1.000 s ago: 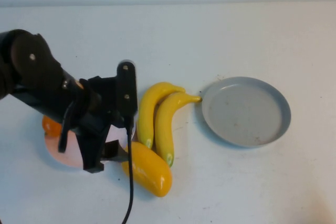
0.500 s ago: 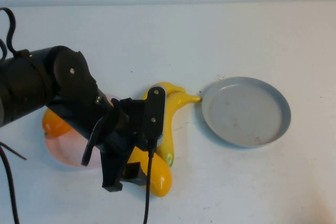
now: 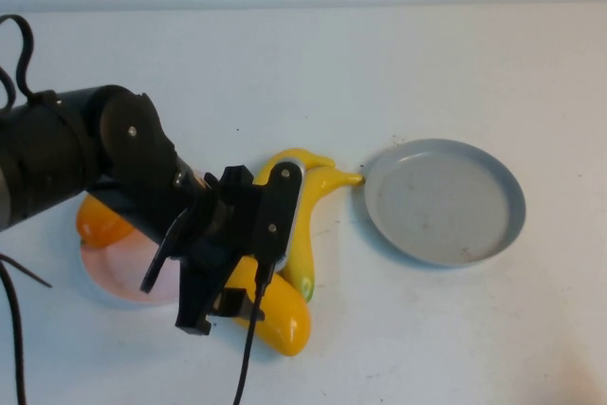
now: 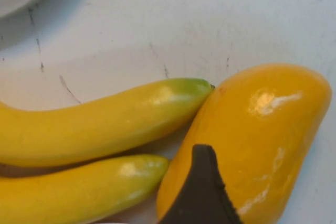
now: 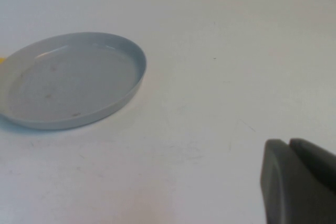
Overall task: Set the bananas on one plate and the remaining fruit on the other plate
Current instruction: Put one type of fruit in the left plate
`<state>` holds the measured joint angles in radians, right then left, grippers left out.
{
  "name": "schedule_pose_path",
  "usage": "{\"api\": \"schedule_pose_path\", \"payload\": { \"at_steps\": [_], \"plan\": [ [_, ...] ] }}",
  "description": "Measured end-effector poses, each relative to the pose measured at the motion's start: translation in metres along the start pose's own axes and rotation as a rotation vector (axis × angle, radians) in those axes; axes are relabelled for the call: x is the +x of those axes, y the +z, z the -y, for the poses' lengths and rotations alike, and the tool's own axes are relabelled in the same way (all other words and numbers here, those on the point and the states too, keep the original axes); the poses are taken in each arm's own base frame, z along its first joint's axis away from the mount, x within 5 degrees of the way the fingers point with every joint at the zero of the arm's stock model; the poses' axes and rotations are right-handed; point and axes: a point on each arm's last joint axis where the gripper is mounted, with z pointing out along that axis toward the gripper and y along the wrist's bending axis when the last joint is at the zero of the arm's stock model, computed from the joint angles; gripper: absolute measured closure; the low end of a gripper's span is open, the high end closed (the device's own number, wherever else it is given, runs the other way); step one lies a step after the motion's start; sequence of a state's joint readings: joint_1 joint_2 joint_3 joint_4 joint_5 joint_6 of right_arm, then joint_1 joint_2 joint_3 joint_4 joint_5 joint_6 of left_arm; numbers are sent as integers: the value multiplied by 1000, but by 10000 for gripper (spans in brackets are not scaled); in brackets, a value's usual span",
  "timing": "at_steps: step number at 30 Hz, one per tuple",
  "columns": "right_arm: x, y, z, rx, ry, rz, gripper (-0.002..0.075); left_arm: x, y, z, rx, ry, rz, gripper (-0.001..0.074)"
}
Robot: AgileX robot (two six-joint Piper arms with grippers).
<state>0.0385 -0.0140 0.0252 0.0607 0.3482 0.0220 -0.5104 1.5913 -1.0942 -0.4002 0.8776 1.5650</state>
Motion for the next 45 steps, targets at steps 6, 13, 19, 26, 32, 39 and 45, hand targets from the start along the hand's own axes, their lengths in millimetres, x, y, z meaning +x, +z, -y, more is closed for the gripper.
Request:
{"api": "schedule_pose_path", "payload": {
  "at_steps": [6,13,19,26,32,39,45],
  "plan": [
    [0,0,0,0,0,0,742,2,15,-1,33,31,-13,240],
    [0,0,0,0,0,0,742,-2,31,-4,22,93,-27,240],
    [0,0,0,0,0,0,742,3,44,-6,47,92,-42,240],
    [0,0,0,0,0,0,742,5,49,-6,58,94,-51,239],
    [0,0,0,0,0,0,742,6,53,-8,61,96,-56,234],
    [0,0,0,0,0,0,742,6,52,-8,60,107,-66,263],
    [0,0,0,0,0,0,742,6,52,-8,62,105,-66,265]
  ]
}}
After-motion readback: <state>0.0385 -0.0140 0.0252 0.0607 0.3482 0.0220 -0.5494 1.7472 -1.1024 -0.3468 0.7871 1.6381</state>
